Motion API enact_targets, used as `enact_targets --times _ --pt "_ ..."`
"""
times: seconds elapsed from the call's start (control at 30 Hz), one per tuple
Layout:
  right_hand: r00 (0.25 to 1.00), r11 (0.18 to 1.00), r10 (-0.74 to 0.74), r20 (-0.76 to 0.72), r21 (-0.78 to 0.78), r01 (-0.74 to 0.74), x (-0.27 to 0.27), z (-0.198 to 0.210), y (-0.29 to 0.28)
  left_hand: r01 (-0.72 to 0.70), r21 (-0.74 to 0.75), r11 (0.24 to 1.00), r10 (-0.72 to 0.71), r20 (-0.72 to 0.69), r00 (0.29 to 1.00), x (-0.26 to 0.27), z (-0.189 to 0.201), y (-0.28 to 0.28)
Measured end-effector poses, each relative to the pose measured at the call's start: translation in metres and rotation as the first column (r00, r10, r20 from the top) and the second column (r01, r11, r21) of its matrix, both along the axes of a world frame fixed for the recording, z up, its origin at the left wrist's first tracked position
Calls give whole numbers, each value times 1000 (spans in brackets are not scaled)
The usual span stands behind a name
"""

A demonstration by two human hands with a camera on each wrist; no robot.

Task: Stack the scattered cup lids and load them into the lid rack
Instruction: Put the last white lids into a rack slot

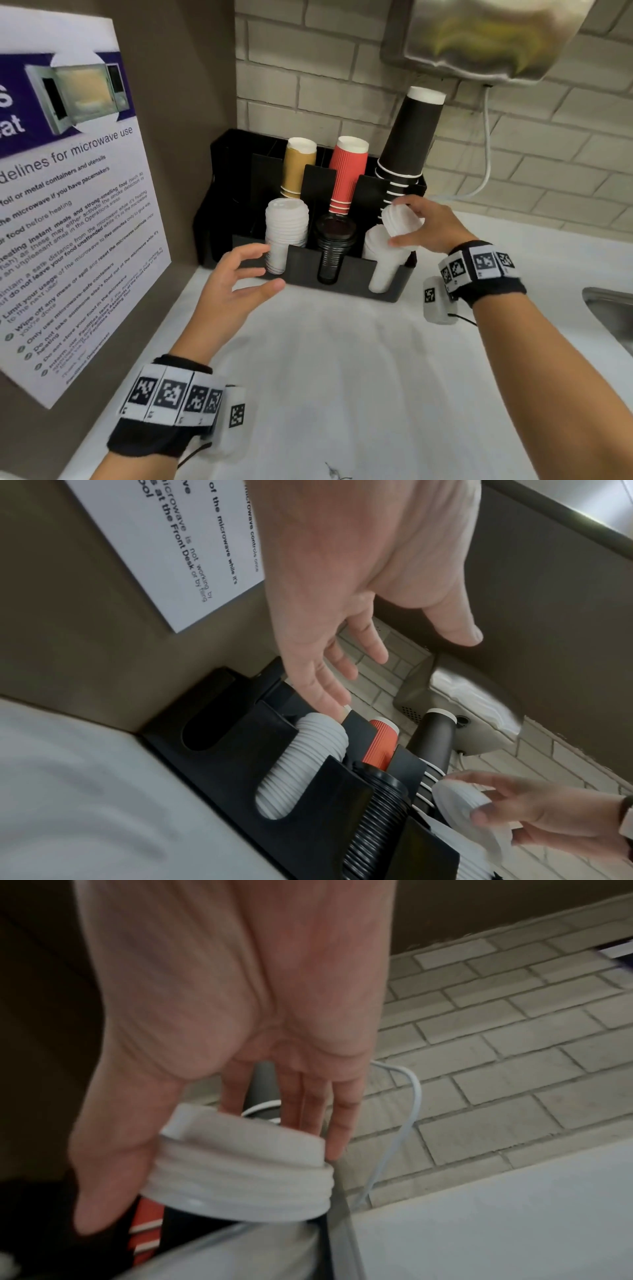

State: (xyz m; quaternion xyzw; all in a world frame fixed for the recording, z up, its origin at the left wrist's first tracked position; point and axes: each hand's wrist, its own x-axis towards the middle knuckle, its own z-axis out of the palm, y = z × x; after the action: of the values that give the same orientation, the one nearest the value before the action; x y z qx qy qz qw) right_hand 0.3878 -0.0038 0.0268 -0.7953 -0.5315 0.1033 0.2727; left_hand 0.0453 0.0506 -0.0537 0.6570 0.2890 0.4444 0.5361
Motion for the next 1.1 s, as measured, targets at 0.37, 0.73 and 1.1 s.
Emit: enact_targets --times 0.37,0.73,1.1 --pt "982 982 71 176 -186 -38 -16 -14 16 -14 -5 1000 14 -70 997 -2 2 1" --pt "969 960 62 239 -281 8 -25 -39 18 15 -7 1000 -15 -79 997 2 2 1" --pt "800 984 9 601 -147 100 -50 -69 14 84 -17 996 -85 -73 994 13 0 1"
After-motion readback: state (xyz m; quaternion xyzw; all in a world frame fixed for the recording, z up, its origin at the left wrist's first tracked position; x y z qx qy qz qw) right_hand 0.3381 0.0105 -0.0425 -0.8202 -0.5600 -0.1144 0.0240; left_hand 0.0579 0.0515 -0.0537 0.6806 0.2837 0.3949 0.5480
